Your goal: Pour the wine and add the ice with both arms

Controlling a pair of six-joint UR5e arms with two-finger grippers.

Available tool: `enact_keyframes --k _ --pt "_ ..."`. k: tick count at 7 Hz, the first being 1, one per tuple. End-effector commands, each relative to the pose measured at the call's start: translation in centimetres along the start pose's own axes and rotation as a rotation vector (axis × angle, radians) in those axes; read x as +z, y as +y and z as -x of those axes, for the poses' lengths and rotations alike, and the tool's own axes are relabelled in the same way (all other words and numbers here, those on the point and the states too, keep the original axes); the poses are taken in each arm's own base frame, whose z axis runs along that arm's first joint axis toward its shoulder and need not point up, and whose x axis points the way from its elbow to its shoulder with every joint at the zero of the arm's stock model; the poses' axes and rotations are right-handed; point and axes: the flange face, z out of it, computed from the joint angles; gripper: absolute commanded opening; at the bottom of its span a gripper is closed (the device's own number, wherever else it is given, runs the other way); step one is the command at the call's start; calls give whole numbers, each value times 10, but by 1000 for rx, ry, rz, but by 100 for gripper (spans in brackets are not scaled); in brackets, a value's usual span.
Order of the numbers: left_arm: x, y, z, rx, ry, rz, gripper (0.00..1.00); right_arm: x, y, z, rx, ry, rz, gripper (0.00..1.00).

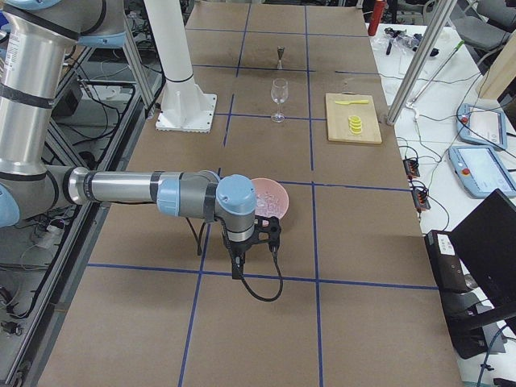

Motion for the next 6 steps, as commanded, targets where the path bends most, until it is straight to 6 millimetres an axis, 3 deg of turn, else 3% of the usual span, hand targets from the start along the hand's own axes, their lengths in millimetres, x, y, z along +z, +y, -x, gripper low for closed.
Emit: enact_keyframes --k 1,3,5,6 --pt "-7 -10 -6 64 -10 -57 100 -9 -15 8 -18 5 -27 100" --pt "-17 -18 -16 178 -24 -166 100 -32 -53 24 -94 9 -116 100" --pt "-9 -28 -7 303 -43 -297 100 -35 -58 29 -126 -11 -152 100" --pt "-20 -42 -14 451 -69 -450 100 -36 -58 31 -134 -22 -157 100"
